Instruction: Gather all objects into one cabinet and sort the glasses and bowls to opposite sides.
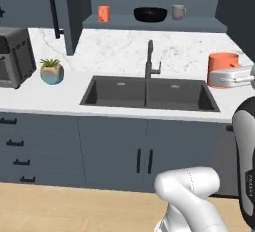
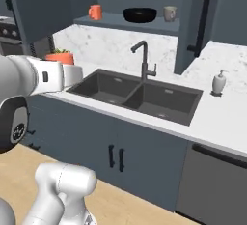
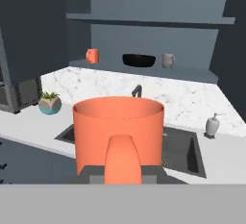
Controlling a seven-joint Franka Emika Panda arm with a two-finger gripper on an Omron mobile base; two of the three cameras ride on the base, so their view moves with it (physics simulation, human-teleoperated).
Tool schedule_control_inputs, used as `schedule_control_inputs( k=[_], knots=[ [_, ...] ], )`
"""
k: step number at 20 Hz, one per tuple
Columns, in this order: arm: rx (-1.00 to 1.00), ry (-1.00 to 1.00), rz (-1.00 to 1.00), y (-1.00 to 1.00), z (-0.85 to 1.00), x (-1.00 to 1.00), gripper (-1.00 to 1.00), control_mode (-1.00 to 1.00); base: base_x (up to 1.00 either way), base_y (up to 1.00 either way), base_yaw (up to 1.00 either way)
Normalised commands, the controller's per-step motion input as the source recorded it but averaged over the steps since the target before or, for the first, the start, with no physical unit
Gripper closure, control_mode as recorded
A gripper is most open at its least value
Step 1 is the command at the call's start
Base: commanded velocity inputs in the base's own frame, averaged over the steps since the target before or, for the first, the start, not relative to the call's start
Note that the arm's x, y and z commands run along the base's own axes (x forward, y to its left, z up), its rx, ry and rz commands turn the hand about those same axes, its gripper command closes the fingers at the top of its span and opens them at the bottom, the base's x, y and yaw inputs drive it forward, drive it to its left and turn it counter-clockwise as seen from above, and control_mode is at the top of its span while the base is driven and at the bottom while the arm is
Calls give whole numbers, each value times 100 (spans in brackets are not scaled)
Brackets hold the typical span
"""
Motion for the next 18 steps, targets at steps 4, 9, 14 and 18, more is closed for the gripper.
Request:
schedule_control_inputs(
  k=[4,9,14,18],
  knots=[
    [0,0,0,0,0,0,100,100,60,3,-51],
    [0,0,0,0,0,0,100,100,61,18,-36],
    [0,0,0,0,0,0,100,100,44,39,-11],
    [0,0,0,0,0,0,100,100,20,46,0]
  ],
)
